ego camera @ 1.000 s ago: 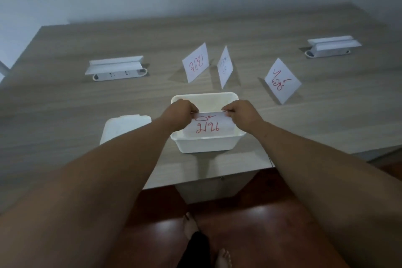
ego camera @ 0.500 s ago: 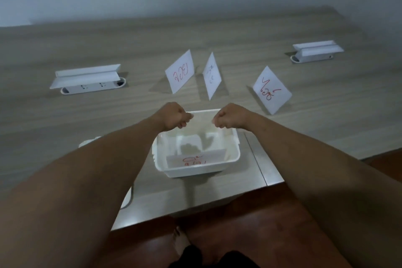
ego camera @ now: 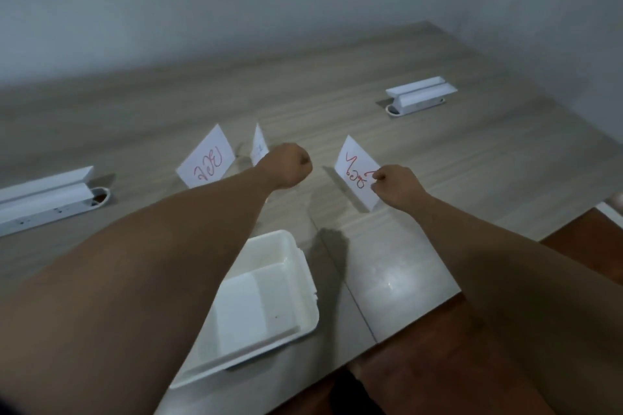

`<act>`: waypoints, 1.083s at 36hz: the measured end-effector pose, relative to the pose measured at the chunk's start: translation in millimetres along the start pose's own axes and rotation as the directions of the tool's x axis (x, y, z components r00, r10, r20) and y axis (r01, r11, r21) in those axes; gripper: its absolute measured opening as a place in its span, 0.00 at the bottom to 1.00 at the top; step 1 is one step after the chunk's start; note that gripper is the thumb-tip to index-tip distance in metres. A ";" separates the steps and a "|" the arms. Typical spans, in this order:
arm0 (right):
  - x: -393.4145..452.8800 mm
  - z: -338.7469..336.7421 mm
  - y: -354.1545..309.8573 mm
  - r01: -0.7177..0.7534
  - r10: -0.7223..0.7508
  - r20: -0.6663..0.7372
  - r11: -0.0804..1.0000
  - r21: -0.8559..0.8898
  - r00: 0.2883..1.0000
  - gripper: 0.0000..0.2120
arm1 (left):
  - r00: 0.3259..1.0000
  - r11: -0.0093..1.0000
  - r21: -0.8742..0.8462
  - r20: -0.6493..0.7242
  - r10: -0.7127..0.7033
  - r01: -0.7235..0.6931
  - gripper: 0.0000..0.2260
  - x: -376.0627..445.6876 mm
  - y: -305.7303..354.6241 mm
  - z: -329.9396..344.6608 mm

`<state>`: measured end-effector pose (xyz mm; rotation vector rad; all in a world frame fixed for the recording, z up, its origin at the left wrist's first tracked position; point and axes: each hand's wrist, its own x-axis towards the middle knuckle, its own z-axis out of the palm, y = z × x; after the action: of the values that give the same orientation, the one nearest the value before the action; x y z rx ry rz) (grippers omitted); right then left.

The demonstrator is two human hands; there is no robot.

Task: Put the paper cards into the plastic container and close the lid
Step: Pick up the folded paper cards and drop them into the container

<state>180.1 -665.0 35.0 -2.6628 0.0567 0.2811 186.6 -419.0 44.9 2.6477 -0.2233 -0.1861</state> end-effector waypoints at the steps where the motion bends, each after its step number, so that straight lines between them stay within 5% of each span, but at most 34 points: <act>1: 7.3 -0.9 5.7 -0.009 0.009 -0.001 1.000 0.001 1.000 0.18 | 1.000 1.000 0.015 0.018 0.009 -0.009 0.15 10.4 3.6 4.1; 9: 81.2 -4.3 52.9 -0.023 0.020 0.064 0.998 0.055 0.998 0.23 | 0.988 0.991 0.127 0.144 -0.054 0.036 0.23 112.3 36.8 49.0; 14: 111.3 7.6 65.9 0.037 -0.045 0.151 0.998 0.054 0.988 0.23 | 0.988 0.976 0.206 0.147 0.038 -0.068 0.30 154.9 54.3 75.8; 18: 119.8 22.1 76.6 0.144 -0.146 0.123 0.989 0.026 0.982 0.07 | 0.986 0.914 0.392 0.158 0.043 -0.103 0.25 172.3 59.0 95.4; 22: 119.0 19.7 84.2 0.232 -0.230 -0.037 0.972 0.045 0.972 0.08 | 0.998 0.896 0.444 0.060 -0.031 0.001 0.16 170.0 53.4 96.4; 29: 110.6 -17.4 59.6 0.362 -0.349 -0.127 0.927 0.096 0.928 0.08 | 0.992 0.985 0.117 0.004 -0.129 0.128 0.09 124.2 47.7 50.3; 39: 34.2 -43.7 -34.4 0.552 -0.512 -0.225 0.815 0.178 0.829 0.10 | 0.957 0.990 -0.045 -0.250 -0.144 0.137 0.06 -11.6 32.9 -38.9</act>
<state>224.8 -653.6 81.3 -2.3348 -0.5680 -0.1310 177.7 -428.2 95.6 2.6273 0.0515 0.1034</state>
